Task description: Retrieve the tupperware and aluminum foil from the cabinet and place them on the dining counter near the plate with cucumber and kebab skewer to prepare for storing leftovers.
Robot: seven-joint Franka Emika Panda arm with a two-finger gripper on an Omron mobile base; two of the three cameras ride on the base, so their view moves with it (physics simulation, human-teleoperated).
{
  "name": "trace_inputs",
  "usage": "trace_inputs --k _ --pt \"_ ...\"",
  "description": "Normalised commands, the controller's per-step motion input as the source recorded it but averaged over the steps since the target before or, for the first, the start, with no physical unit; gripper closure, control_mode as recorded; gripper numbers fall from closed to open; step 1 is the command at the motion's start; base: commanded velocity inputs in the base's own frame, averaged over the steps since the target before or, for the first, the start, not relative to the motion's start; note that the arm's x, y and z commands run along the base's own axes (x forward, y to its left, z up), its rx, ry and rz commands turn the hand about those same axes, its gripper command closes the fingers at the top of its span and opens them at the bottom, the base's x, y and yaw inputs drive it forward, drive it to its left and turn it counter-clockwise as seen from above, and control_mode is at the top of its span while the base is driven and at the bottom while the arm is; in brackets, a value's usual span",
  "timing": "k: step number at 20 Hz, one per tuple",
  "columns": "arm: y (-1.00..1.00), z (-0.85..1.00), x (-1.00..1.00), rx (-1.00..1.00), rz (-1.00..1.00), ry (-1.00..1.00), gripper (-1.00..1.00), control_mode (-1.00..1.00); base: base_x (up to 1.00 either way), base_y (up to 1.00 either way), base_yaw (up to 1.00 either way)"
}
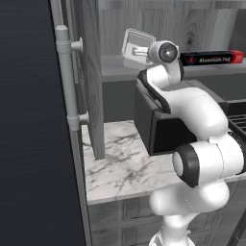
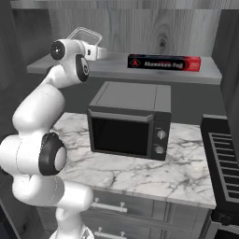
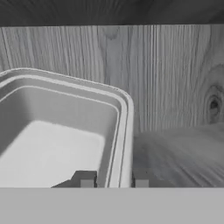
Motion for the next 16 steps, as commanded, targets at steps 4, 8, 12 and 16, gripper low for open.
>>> trace_inputs --k 4,8,12,16 --pt "-0.39 0.83 -1.0 0.0 0.0 0.16 1.0 -1.0 0.0 0.0 0.0" --pt "-0.22 0.71 -1.0 0.0 0.0 0.22 1.0 -1.0 0.0 0.0 0.0" --pt "-0.32 0.07 -1.0 -0.02 0.0 0.13 1.0 -1.0 0.0 0.0 0.0" --pt "-0.37 -0.24 -1.0 -0.08 0.0 0.05 1.0 -1.0 0.0 0.0 0.0"
